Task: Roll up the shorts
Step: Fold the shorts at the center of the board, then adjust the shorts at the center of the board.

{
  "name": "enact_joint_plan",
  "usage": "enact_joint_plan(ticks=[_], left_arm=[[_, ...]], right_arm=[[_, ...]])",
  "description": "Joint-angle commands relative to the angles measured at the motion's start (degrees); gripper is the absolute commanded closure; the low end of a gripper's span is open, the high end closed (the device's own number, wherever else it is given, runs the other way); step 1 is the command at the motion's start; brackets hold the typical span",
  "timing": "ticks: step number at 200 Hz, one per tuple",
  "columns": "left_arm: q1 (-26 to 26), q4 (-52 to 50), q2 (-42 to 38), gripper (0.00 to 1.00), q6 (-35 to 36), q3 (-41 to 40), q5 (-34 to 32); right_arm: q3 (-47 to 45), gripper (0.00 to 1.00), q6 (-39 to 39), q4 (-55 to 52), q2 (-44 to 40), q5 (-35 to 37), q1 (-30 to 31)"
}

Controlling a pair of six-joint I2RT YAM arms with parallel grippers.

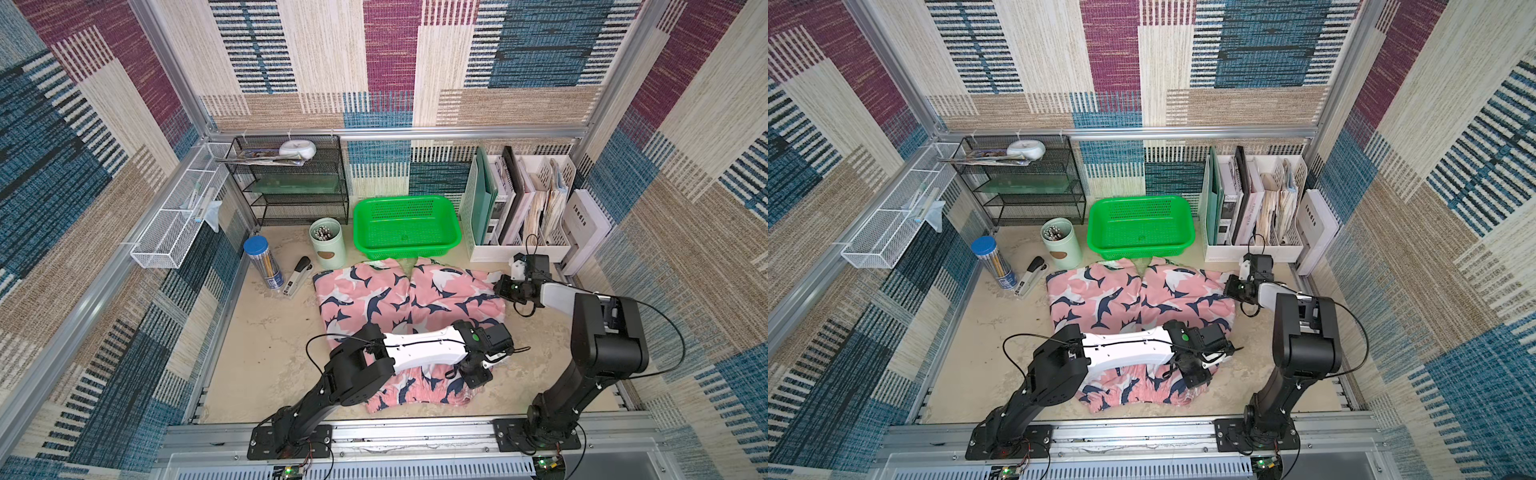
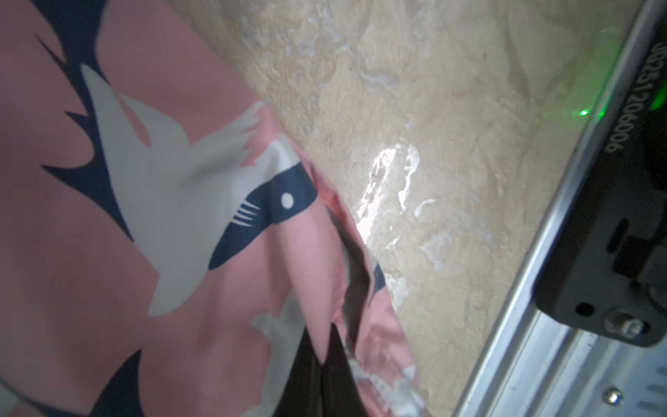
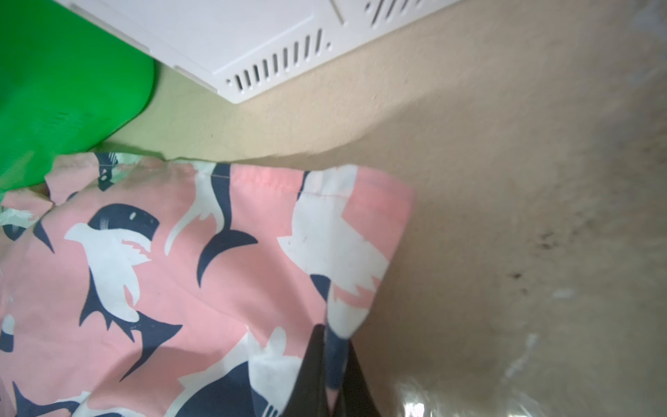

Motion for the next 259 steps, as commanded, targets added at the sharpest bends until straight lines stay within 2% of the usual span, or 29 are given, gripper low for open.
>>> enact_joint_plan(ticks=[1, 24, 43, 79, 121, 159, 197, 227, 259], left_arm=[[0.5, 0.0, -2.3, 1.0, -2.0, 2.9, -2.0], [0.9, 0.4, -5.9, 1.0, -2.2, 5.3, -4.1], [1.1, 1.4, -10.3, 1.0, -2.1, 3.5, -8.2], [1.2, 9.0, -22.3, 1.0, -3.8, -10.8, -13.0], [2.1, 12.6, -32.7, 1.0, -10.3, -26.3, -20.0], [2.4, 15.3, -38.4, 1.0, -16.8, -36.8, -26.4], [3.9, 16.4, -44.4, 1.0, -22.6, -45.4, -31.3], [6.9, 19.0, -48.4, 1.0, -26.2, -53.1, -29.4], [9.4, 19.2, -48.4, 1.0, -26.8, -57.3, -26.6]], right_arm=[[0.2, 1.0, -0.7, -0.9, -3.1, -1.9, -0.1], [1.2, 1.0, -1.8, -0.6, -6.6, -8.9, 0.1], [2.1, 1.0, -2.5, -0.6, -9.7, -14.8, 0.5], [5.3, 1.0, -4.3, -1.0, -13.2, -21.8, 4.6], [12.0, 1.0, -6.4, -3.3, -12.4, -27.2, 12.0], [20.6, 1.0, -7.8, -6.2, -6.4, -30.9, 20.3], [24.2, 1.0, -6.8, -4.7, 3.4, -32.6, 27.6], [26.0, 1.0, -5.5, -3.6, 11.2, -33.3, 31.2], [28.8, 1.0, -2.1, -3.3, 18.9, -30.2, 33.1]])
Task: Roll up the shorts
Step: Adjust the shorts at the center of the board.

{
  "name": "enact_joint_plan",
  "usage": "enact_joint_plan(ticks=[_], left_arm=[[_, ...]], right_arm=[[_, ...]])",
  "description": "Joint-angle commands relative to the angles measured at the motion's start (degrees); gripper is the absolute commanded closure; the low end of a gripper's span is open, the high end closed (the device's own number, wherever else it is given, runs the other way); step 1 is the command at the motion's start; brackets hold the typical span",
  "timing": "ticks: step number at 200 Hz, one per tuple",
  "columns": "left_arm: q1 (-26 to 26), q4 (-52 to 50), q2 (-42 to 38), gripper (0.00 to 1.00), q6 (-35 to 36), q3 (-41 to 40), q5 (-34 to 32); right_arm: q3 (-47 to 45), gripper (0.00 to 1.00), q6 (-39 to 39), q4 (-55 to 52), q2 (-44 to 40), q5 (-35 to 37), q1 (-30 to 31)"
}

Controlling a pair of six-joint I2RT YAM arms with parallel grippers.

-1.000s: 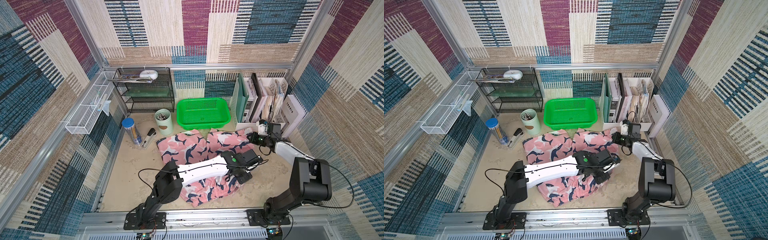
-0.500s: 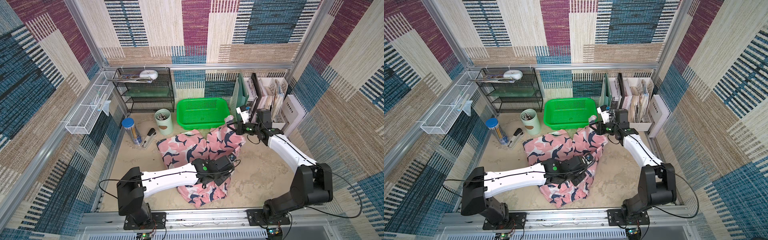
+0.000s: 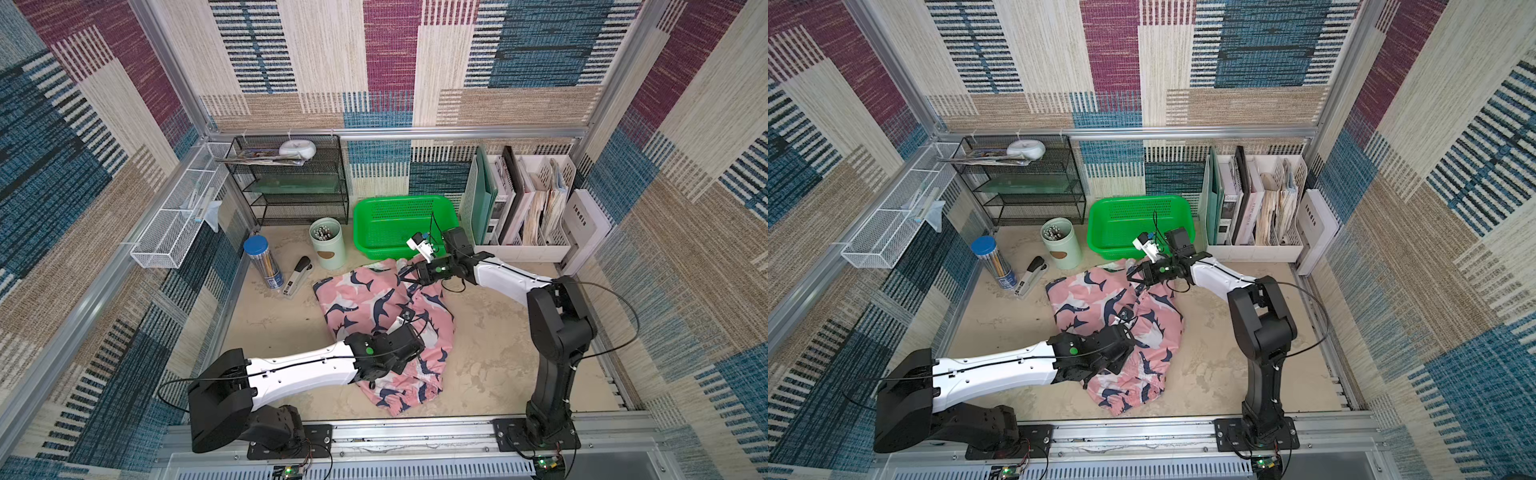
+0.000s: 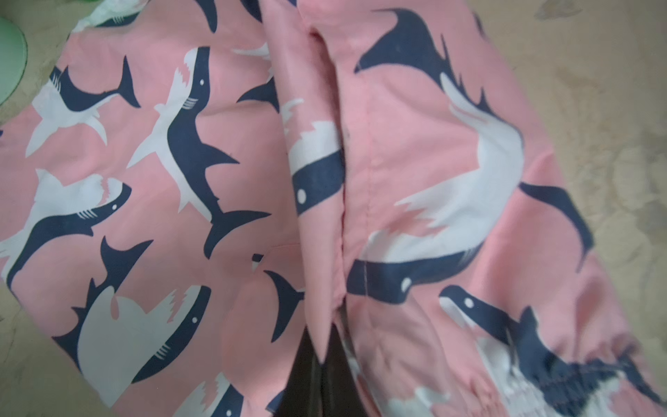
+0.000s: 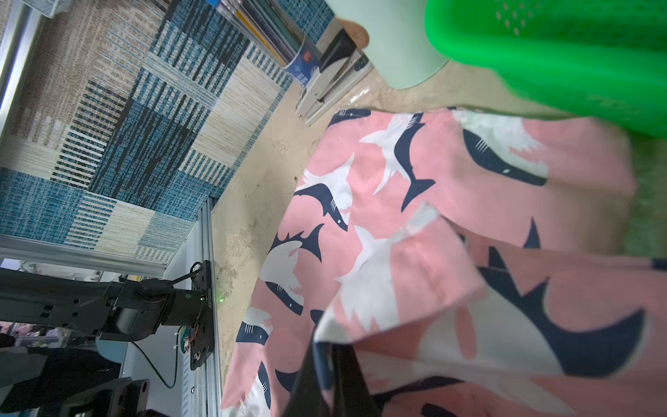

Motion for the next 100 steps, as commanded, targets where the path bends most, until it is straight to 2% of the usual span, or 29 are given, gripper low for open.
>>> enact_joint_plan(ticks=[1, 33, 62, 100], left_arm=[[1.2, 1.5, 0.1, 1.0, -1.6, -1.8, 2.0], [4.0, 1.6, 2.6, 1.0, -0.9, -2.4, 8.5], [4.5, 1.9, 5.5, 1.0, 1.7, -1.3, 10.6], [4.5, -0.4, 10.3, 1.0, 7.3, 4.2, 15.4]], right_arm=[[1.9, 1.0, 3.3, 0.5, 4.0, 1.8, 0.7], [2.6, 1.0, 7.3, 1.0, 9.1, 4.7, 0.7], [2.7, 1.0, 9.3, 0.6, 12.2, 8.5, 0.7], [0.2, 1.0, 10.6, 0.4, 11.2, 16.2, 0.1]])
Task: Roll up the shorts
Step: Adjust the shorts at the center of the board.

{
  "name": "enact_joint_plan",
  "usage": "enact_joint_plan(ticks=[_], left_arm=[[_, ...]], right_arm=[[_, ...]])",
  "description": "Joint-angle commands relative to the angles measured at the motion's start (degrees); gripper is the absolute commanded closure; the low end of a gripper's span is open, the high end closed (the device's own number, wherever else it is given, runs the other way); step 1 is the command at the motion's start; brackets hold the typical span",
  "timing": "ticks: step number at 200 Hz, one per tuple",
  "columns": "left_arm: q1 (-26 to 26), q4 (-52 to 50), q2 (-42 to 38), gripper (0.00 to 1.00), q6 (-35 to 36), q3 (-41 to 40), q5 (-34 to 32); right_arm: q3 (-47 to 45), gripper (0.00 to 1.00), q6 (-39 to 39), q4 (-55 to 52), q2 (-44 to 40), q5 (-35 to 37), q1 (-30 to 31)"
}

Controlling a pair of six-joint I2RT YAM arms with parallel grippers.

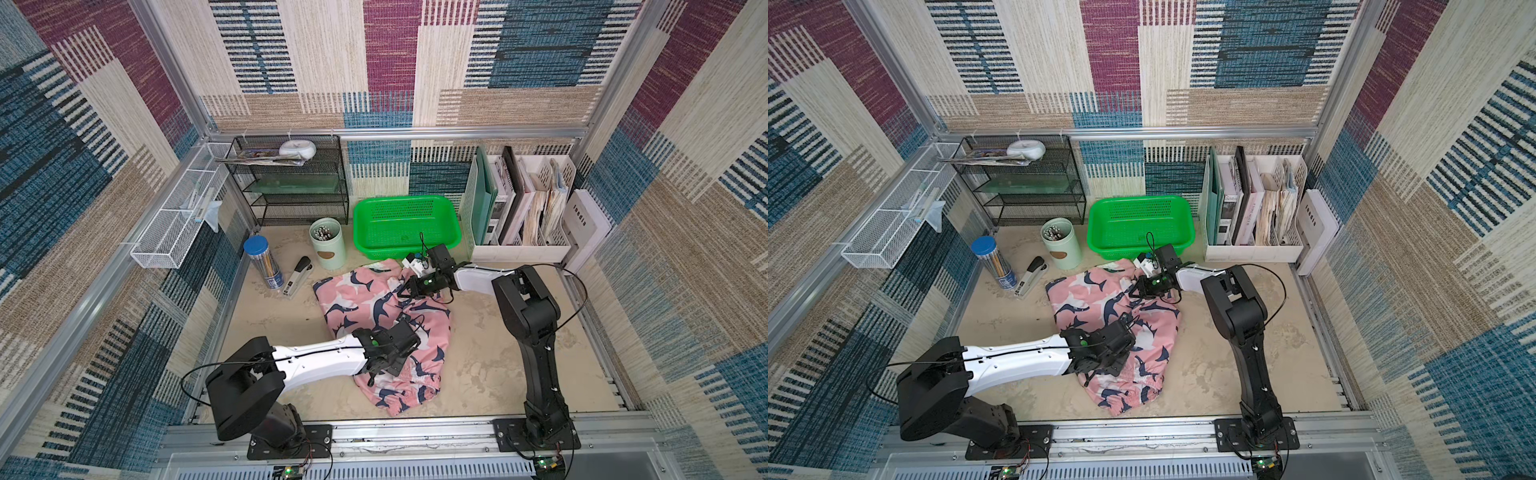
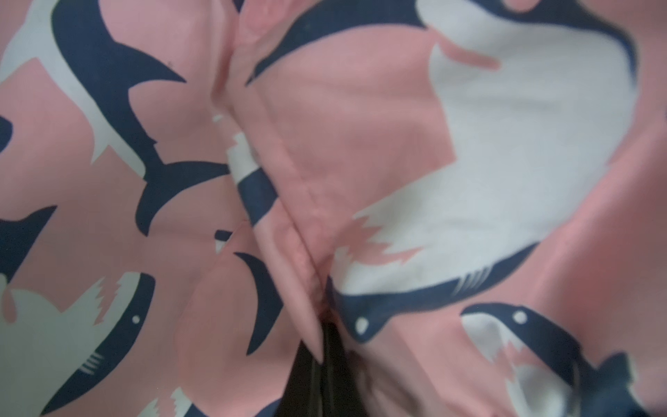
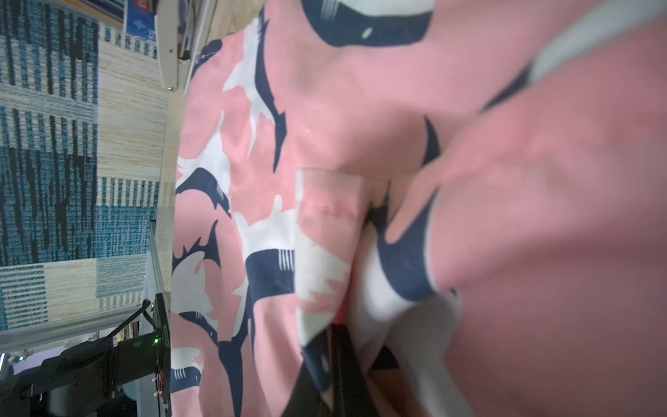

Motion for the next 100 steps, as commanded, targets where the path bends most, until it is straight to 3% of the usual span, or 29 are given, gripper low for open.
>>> enact_joint_plan(ticks=[1, 62, 100], left_arm=[[0.0, -0.8, 2.2, 1.0, 5.1, 3.1, 4.6], [0.0, -3.9, 9.1, 1.0, 10.6, 12.1, 7.7], [-0.1, -3.6, 12.2, 1.0, 10.9, 16.5, 12.8]], right_arm=[[-1.8, 1.0, 1.6, 0.2, -1.3, 7.1, -0.6], [-19.4, 1.0, 3.3, 7.3, -11.7, 13.0, -8.5], [-27.0, 1.0, 0.0, 6.2, -19.4, 15.2, -15.4]])
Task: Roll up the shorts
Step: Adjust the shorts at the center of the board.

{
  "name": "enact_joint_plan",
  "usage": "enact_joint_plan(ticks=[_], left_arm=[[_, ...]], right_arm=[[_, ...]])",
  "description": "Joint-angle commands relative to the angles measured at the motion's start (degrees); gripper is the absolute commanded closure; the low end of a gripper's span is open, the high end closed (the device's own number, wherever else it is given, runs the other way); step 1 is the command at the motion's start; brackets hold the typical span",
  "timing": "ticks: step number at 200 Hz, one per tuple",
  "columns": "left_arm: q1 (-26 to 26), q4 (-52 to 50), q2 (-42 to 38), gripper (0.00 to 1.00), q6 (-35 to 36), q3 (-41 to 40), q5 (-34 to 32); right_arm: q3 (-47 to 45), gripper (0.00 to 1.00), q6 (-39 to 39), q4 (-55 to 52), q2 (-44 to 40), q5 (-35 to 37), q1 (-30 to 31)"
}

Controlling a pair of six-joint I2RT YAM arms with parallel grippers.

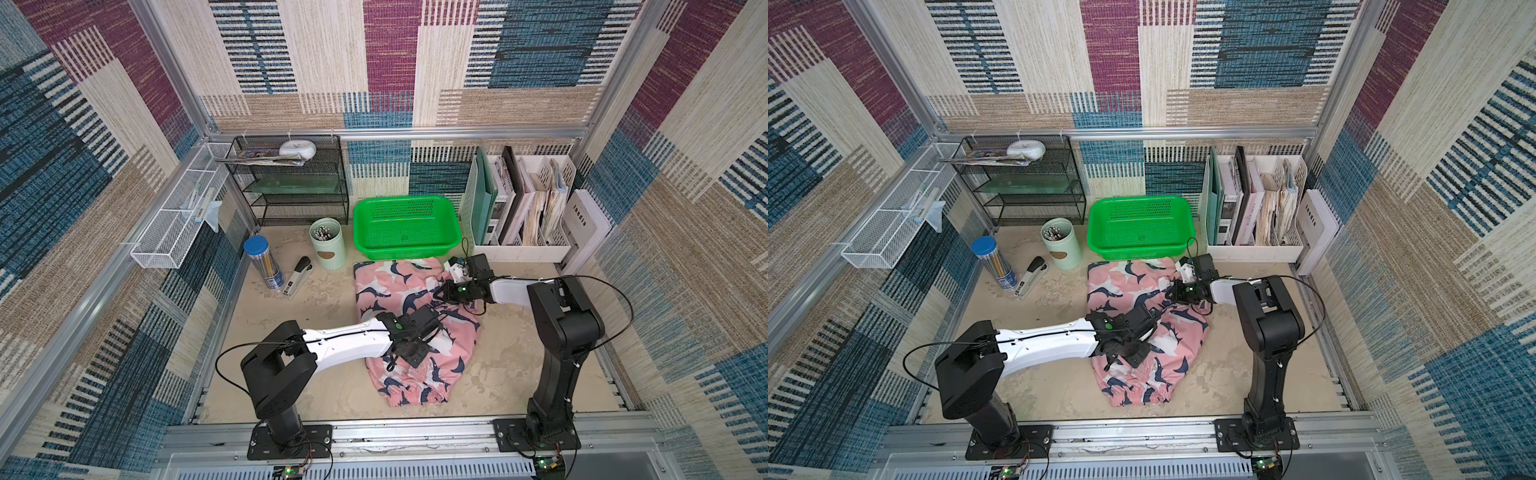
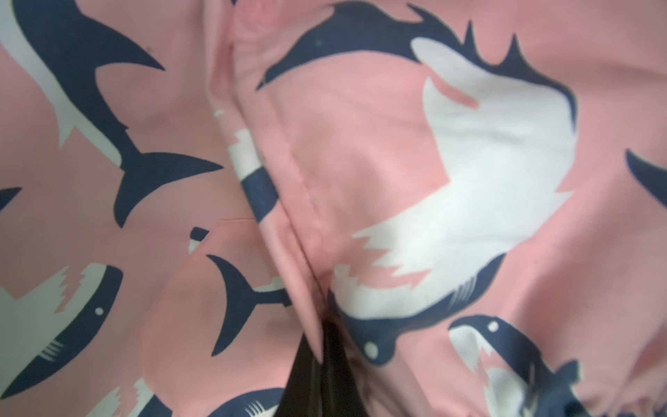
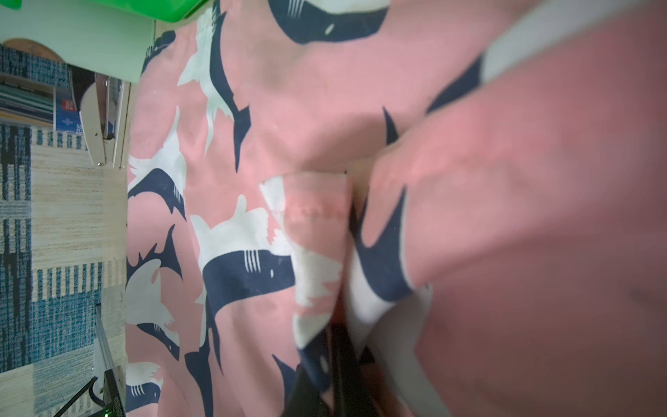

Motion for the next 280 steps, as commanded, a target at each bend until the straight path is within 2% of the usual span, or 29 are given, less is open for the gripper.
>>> enact_joint_plan(ticks=[1, 22, 43, 79, 102, 154, 202, 233, 274, 280], left_arm=[[0.0, -0.6, 1.0, 1.0, 1.1, 1.9, 4.7], [0.0, -0.5, 1.2, 1.0, 1.0, 2.9, 6.0], [0.0, -1.6, 0.7, 1.0, 1.1, 4.0, 6.2], [-0.1, -2.8, -3.3, 1.0, -0.4, 3.9, 3.9], [-0.1, -2.7, -8.4, 1.0, -2.0, 2.1, 1.7], [-0.1, -3.8, -18.2, 1.0, -3.8, -1.6, -5.6], [-0.1, -3.5, -22.5, 1.0, -7.0, -8.7, -9.2], [-0.1, -1.5, -24.0, 1.0, -13.1, -14.4, -11.6], [-0.1, -0.6, -23.5, 1.0, -16.3, -18.4, -13.0], [-0.1, -0.8, -23.4, 1.0, -16.8, -18.6, -13.3]], right_arm=[[-3.0, 1.0, -2.7, -2.3, -3.3, 5.3, -2.8], [-4.2, 1.0, -6.4, -4.3, -8.8, 10.9, -4.5], [-3.1, 1.0, -9.2, -6.6, -13.6, 13.4, -5.0], [0.8, 1.0, -10.3, -7.0, -20.4, 9.9, -4.7], [6.5, 1.0, -11.6, -9.1, -21.5, 8.6, -3.5], [23.6, 1.0, -13.3, -15.0, -13.9, 6.3, 4.1], [37.8, 1.0, -13.4, -18.7, -0.5, 3.1, 12.6], [42.5, 1.0, -12.8, -20.2, 6.8, 1.1, 16.2], [45.1, 1.0, -11.4, -20.5, 13.7, -2.2, 18.8], [45.4, 0.97, -11.1, -20.5, 14.6, -2.6, 19.0]])
